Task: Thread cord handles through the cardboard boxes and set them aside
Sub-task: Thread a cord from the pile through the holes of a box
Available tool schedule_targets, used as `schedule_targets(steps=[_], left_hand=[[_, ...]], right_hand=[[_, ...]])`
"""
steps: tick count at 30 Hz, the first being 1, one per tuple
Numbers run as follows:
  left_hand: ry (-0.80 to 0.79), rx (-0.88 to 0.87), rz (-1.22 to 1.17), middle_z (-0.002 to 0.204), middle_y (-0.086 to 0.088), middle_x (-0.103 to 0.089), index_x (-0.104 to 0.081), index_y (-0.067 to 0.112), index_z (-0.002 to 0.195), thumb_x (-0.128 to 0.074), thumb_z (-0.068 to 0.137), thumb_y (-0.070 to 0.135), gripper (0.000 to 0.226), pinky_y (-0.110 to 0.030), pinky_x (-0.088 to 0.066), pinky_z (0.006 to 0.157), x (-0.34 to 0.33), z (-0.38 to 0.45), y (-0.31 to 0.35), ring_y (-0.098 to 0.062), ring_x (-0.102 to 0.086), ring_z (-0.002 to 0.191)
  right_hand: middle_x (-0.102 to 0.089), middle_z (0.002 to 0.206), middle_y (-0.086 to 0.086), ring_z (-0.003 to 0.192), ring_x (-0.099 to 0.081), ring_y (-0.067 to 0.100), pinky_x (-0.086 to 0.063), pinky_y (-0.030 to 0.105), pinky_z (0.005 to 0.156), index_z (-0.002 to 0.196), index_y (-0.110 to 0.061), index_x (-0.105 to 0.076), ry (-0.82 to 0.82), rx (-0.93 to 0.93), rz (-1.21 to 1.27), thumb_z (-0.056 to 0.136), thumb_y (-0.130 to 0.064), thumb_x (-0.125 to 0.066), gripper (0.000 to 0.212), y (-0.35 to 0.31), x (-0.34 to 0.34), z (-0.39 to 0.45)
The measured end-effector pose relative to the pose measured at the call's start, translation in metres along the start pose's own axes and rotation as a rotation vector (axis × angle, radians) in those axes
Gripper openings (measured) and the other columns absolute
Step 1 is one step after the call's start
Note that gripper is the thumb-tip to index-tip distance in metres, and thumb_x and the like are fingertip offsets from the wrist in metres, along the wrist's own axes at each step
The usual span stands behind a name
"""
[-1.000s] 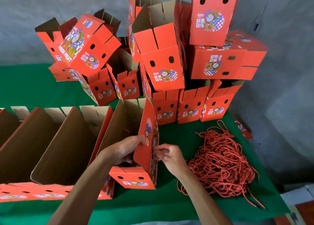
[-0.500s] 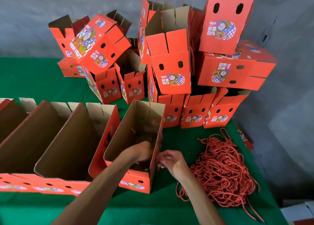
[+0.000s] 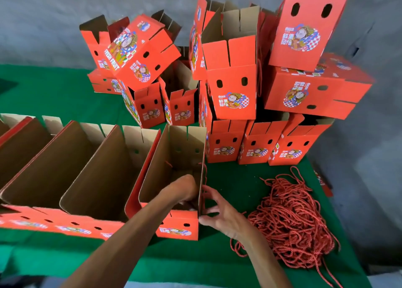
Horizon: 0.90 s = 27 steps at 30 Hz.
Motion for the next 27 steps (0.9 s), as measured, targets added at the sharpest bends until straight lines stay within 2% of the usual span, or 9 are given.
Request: schedule_targets(steps=[5,9,12,14,16,18,20,24,27], left_hand=[[0.179,-0.045,0.090,0.114,-0.019,-0.072,-0.063,-0.001,0.117,-0.062,0.100,0.011,0.021,-0.038,-0.061,0.088,0.019,0.007,0.002,-0.031,-0.073,0.100],[0.262,-0.186,0.210,0.121,-0.018,-0.066,-0.062,0.007,0.122,-0.043,0.107,0.032,0.035,-0.046,-0.054,0.096,0.031,-0.005,0.018,-0.036,-0.065,0.110],[0.191,-0.313,0.299,0.107,-0.014,-0.068,-0.060,0.043,0.099,-0.031,0.106,0.055,0.033,-0.042,-0.052,0.087,0.030,-0.015,0.030,-0.032,-0.067,0.100],[0.129,-0.352,0.237,0.087,-0.003,-0.069,-0.063,0.038,0.083,-0.039,0.094,0.077,0.047,-0.039,-0.052,0.072,0.031,-0.021,0.031,-0.019,-0.068,0.077],[0.134,-0.390,0.290,0.090,0.000,-0.072,-0.068,0.026,0.097,-0.052,0.098,0.057,0.035,-0.038,-0.057,0.068,0.033,-0.021,0.034,-0.017,-0.071,0.074],[0.187,-0.421,0.367,0.099,-0.001,-0.071,-0.067,0.025,0.101,-0.049,0.105,0.028,0.018,-0.036,-0.055,0.069,0.035,-0.019,0.038,-0.023,-0.071,0.085],[0.272,-0.445,0.413,0.112,-0.002,-0.071,-0.067,0.024,0.115,-0.046,0.106,0.023,0.023,-0.034,-0.053,0.077,0.043,-0.024,0.049,-0.025,-0.068,0.097],[0.442,-0.491,0.513,0.126,-0.007,-0.069,-0.061,0.021,0.136,-0.046,0.106,0.020,0.033,-0.042,-0.049,0.093,0.073,-0.040,0.081,-0.032,-0.064,0.114],[0.485,-0.504,0.573,0.128,-0.007,-0.067,-0.061,0.021,0.135,-0.046,0.106,0.017,0.033,-0.042,-0.047,0.096,0.093,-0.054,0.101,-0.032,-0.061,0.119]], right_hand=[[-0.053,0.125,-0.042,0.105,-0.066,-0.010,-0.049,0.013,0.081,0.149,-0.065,-0.015,0.020,-0.010,-0.029,0.057,-0.074,-0.086,0.117,-0.012,-0.004,0.001],[-0.061,0.126,-0.030,0.097,-0.069,-0.009,-0.053,0.014,0.073,0.137,-0.063,-0.044,0.258,0.060,-0.043,0.077,-0.072,-0.072,0.066,-0.018,0.020,0.002],[-0.065,0.112,-0.024,0.086,-0.069,-0.007,-0.055,0.021,0.068,0.110,-0.044,-0.066,0.611,0.042,-0.121,0.087,-0.071,-0.061,0.036,-0.015,0.045,-0.010],[-0.069,0.090,-0.020,0.075,-0.068,-0.004,-0.050,0.019,0.062,0.092,-0.033,-0.069,0.785,0.032,-0.159,0.094,-0.065,-0.058,0.034,-0.019,0.053,-0.017],[-0.069,0.082,-0.021,0.075,-0.067,-0.006,-0.046,0.011,0.061,0.085,-0.029,-0.068,0.756,0.099,-0.183,0.100,-0.059,-0.055,0.036,-0.033,0.046,-0.010],[-0.069,0.099,-0.021,0.088,-0.066,-0.006,-0.051,0.011,0.073,0.098,-0.029,-0.068,0.668,0.224,-0.367,0.105,-0.049,-0.052,0.026,-0.057,0.028,-0.002],[-0.063,0.125,-0.009,0.103,-0.062,0.003,-0.056,0.022,0.085,0.121,-0.030,-0.065,0.660,0.319,-0.687,0.104,-0.043,-0.055,0.024,-0.072,0.009,0.001],[-0.030,0.164,0.016,0.142,-0.044,0.035,-0.047,0.042,0.110,0.156,-0.040,-0.037,0.631,0.232,-0.958,0.098,-0.052,-0.058,0.063,-0.072,-0.013,0.004],[-0.029,0.165,0.019,0.140,-0.047,0.042,-0.048,0.048,0.111,0.160,-0.042,-0.025,0.693,0.229,-1.052,0.090,-0.059,-0.066,0.083,-0.088,-0.009,0.002]])
Point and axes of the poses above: each hand's wrist, its own z-axis towards the middle knuckle, its own x-axis out of the back of the hand, y = z × x, the point moved 10 cm from there along z, towards the middle knuckle
